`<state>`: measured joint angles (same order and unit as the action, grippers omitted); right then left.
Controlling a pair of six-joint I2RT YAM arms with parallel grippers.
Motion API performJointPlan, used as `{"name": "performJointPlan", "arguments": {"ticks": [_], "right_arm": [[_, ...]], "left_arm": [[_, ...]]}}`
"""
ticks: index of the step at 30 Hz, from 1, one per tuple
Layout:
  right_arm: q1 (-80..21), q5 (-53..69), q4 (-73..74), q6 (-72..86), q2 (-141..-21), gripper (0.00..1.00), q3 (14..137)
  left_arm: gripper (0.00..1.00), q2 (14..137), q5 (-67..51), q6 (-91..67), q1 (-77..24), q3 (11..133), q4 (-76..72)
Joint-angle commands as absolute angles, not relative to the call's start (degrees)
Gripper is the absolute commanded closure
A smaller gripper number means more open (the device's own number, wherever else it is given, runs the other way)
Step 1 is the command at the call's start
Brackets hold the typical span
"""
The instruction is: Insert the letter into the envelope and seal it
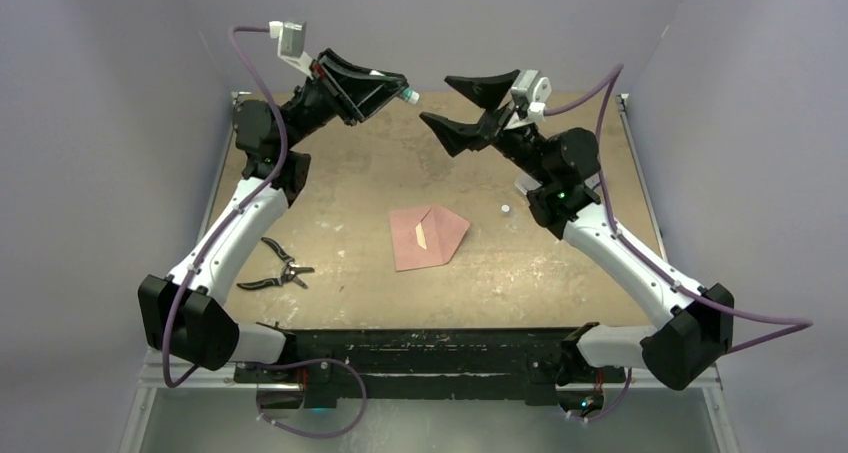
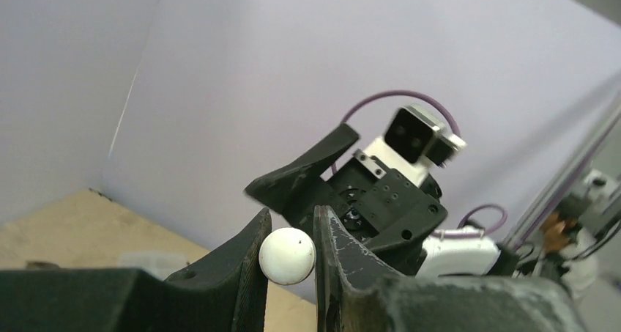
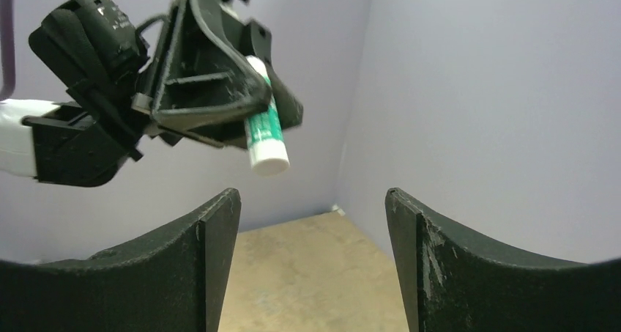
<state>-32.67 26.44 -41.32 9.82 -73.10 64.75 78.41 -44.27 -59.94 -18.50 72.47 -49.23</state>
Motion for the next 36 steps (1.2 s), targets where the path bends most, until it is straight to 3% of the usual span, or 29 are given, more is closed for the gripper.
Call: {"name": "performJointPlan", "arguments": {"ticks": [1,9,16,19,24,28,36], "right_arm": [[-33.69,22.28,-42.98,-3.39,-73.06,0.24,70.16],[-36.45,23.29,-40.64,-15.21,-77.44,0.2,75.66],[-37.25,23.9,-42.37,-14.01,-79.95,0.24,77.81],[-37.35,22.49,-42.18,-13.81,-80.6,0.28,77.87],[-37.39,21.97,-43.15,-13.03,-81.31,0.46,78.89],[-37.44,22.65,-43.16,-12.23,-82.11,0.55,80.21],[-37.44,24.43,-39.91,-12.16,-82.88,0.53,81.3]], "left_arm": [[1.0,77.83,-36.51,-72.75,-18.28,76.47,-36.0],[1.0,81.27,-35.9,-85.26,-18.46,78.66,-37.15],[1.0,81.08,-35.54,-85.97,-18.31,81.08,-30.58],[1.0,81.53,-35.95,-86.5,-18.28,82.08,-31.07],[1.0,81.99,-36.86,-86.92,-18.28,82.19,-31.59],[1.0,81.92,-37.75,-87.24,-18.28,82.04,-32.26],[1.0,81.67,-38.52,-88.87,-18.28,81.96,-36.4]]}}
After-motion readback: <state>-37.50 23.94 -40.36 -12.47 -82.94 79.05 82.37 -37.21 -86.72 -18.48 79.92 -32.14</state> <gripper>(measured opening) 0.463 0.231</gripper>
